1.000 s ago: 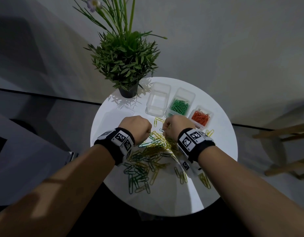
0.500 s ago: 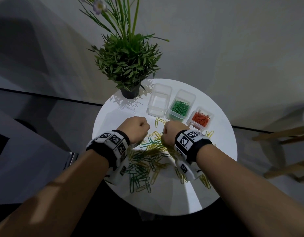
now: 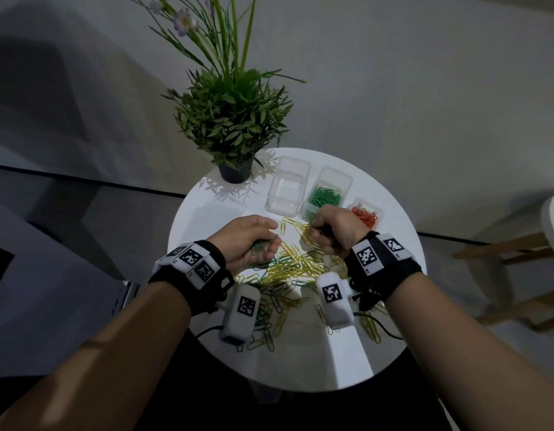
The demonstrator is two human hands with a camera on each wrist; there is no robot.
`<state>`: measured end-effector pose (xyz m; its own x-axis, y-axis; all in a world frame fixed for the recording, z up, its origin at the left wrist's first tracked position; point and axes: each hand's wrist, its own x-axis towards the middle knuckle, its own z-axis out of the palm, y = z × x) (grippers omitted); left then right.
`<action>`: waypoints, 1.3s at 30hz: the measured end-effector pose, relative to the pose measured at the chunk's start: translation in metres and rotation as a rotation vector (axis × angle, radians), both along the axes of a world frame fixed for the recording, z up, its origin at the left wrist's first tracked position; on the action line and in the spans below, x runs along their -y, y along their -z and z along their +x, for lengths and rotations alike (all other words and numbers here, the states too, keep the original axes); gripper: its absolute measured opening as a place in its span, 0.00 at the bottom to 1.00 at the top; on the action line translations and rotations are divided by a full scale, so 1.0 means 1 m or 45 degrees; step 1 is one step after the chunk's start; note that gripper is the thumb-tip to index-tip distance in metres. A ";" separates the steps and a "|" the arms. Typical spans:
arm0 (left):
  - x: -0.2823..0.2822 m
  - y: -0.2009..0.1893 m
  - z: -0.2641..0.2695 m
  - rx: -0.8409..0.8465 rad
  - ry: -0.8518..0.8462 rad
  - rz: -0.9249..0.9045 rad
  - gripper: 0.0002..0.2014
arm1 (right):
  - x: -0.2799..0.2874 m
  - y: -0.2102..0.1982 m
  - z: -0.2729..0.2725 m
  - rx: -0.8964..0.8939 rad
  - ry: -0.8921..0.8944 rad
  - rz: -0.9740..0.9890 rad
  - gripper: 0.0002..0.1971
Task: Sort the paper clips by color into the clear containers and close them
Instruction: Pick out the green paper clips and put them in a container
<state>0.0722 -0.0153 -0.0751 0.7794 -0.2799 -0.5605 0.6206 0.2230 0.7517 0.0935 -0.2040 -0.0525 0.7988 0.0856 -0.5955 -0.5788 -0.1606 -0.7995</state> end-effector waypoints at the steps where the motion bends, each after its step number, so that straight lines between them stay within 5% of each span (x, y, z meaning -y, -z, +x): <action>1: 0.000 -0.001 0.002 -0.017 -0.010 -0.023 0.07 | 0.002 -0.002 0.003 0.022 0.049 0.058 0.11; 5: -0.001 -0.001 0.011 -0.067 0.024 0.050 0.08 | 0.011 -0.011 0.024 0.067 0.244 0.107 0.15; 10: -0.003 0.006 0.013 0.533 0.395 1.006 0.09 | 0.012 -0.023 0.058 0.038 0.426 0.110 0.10; 12: -0.003 0.002 0.011 0.741 0.687 1.339 0.03 | 0.014 -0.025 0.069 0.003 0.517 0.165 0.08; 14: -0.001 0.000 0.009 0.856 0.910 1.576 0.07 | 0.017 -0.025 0.076 -0.026 0.497 0.107 0.05; 17: -0.001 -0.002 0.010 0.960 1.038 1.709 0.09 | 0.021 -0.028 0.076 0.000 0.354 -0.058 0.05; 22: 0.003 0.001 0.011 1.130 1.119 1.795 0.09 | 0.010 -0.033 0.024 0.366 0.140 -0.247 0.09; 26: -0.001 0.010 0.011 1.015 0.967 1.659 0.07 | -0.002 -0.016 -0.018 0.454 -0.448 -0.665 0.08; 29: -0.009 0.016 0.013 0.742 0.586 1.283 0.07 | -0.013 0.000 -0.021 0.545 -0.747 -0.986 0.10; 34: -0.011 0.003 0.011 0.463 0.096 0.692 0.14 | -0.025 0.017 -0.014 0.464 -0.975 -1.173 0.14; 39: -0.008 -0.001 0.007 0.294 -0.035 0.382 0.13 | -0.030 0.021 -0.014 0.542 -1.060 -1.280 0.07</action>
